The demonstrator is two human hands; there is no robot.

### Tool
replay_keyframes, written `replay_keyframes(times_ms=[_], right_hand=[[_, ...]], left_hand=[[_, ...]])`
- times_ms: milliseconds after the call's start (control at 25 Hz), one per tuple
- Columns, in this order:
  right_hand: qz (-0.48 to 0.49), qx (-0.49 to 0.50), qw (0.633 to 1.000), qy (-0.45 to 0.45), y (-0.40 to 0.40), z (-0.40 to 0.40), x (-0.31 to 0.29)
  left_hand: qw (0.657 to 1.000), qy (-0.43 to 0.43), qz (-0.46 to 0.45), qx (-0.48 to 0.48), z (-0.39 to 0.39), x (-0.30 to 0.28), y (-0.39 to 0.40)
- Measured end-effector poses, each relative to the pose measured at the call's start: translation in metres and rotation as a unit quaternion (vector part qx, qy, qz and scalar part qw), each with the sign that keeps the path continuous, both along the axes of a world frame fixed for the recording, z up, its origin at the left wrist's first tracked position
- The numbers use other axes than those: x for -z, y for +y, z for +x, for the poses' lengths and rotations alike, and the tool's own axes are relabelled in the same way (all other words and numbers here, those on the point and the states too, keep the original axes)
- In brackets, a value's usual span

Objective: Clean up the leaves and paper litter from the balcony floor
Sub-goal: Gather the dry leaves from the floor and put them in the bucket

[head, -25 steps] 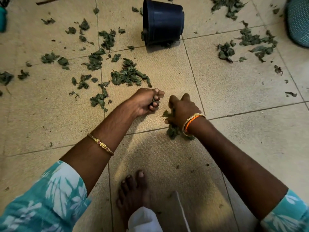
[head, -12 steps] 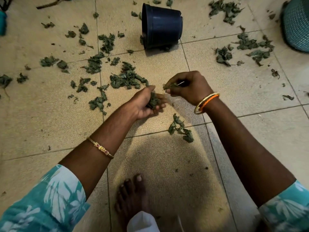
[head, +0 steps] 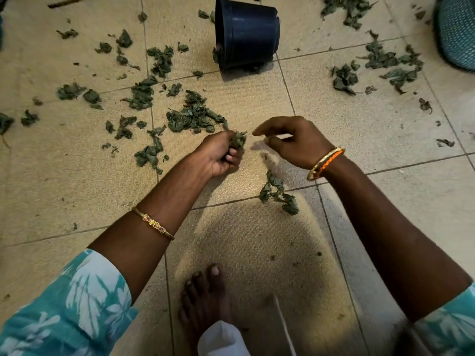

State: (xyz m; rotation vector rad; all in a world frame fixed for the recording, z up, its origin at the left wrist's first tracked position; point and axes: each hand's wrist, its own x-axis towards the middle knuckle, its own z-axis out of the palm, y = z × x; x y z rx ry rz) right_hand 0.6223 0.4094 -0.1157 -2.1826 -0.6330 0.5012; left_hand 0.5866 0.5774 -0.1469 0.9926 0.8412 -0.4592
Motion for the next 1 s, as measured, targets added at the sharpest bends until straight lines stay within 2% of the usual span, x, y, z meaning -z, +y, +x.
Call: replay_keyframes(times_ms=[80, 160, 240, 360, 480, 600, 680, 760, 800, 840, 880, 920, 1000], right_hand=[[-0.11, -0.045, 0.993, 0.02, -0.016, -0.005, 0.005], [-0.221, -0.11, 0.969, 0.028, -0.02, -0.023, 0.018], [-0.25, -0.129, 0.96, -0.008, -0.013, -0.041, 0.03], [-0.157, -0.09, 0.982, -0.054, -0.005, -0.046, 0.039], [-0.087, 0.011, 0.995, -0.048, -0.009, -0.03, 0.034], [0.021, 0.141, 0.988, 0.058, -0.014, -0.009, 0.019], [0.163, 0.206, 0.951, 0.164, -0.009, 0.003, 0.004], [0.277, 0.255, 0.894, 0.243, 0.001, 0.008, -0.007], [0.314, 0.273, 0.866, 0.279, 0.008, 0.008, -0.012], [0.327, 0.276, 0.853, 0.299, 0.017, 0.007, -0.014], [0.307, 0.263, 0.868, 0.288, 0.025, 0.003, -0.016], [0.256, 0.237, 0.905, 0.243, 0.032, -0.002, -0.015], [0.12, 0.16, 0.977, 0.076, 0.041, -0.015, -0.008]], left_hand=[[1.0, -0.008, -0.024, 0.017, -0.004, -0.001, 0.003], [0.998, -0.019, -0.049, 0.03, -0.008, -0.003, 0.005], [0.998, -0.026, -0.056, 0.016, -0.012, -0.002, 0.009], [0.998, -0.03, -0.06, 0.009, -0.017, 0.001, 0.012], [0.998, -0.024, -0.046, 0.032, -0.02, 0.003, 0.015], [0.997, -0.021, -0.005, 0.077, -0.018, 0.001, 0.015], [0.995, -0.029, 0.004, 0.095, -0.016, -0.001, 0.012], [0.994, -0.039, 0.005, 0.098, -0.013, -0.005, 0.007], [0.994, -0.044, 0.015, 0.1, -0.012, -0.007, 0.004], [0.993, -0.05, 0.029, 0.104, -0.011, -0.01, 0.001], [0.992, -0.056, 0.042, 0.106, -0.011, -0.013, -0.003], [0.991, -0.06, 0.053, 0.105, -0.01, -0.016, -0.006], [0.991, -0.055, 0.079, 0.095, -0.007, -0.019, -0.01]])
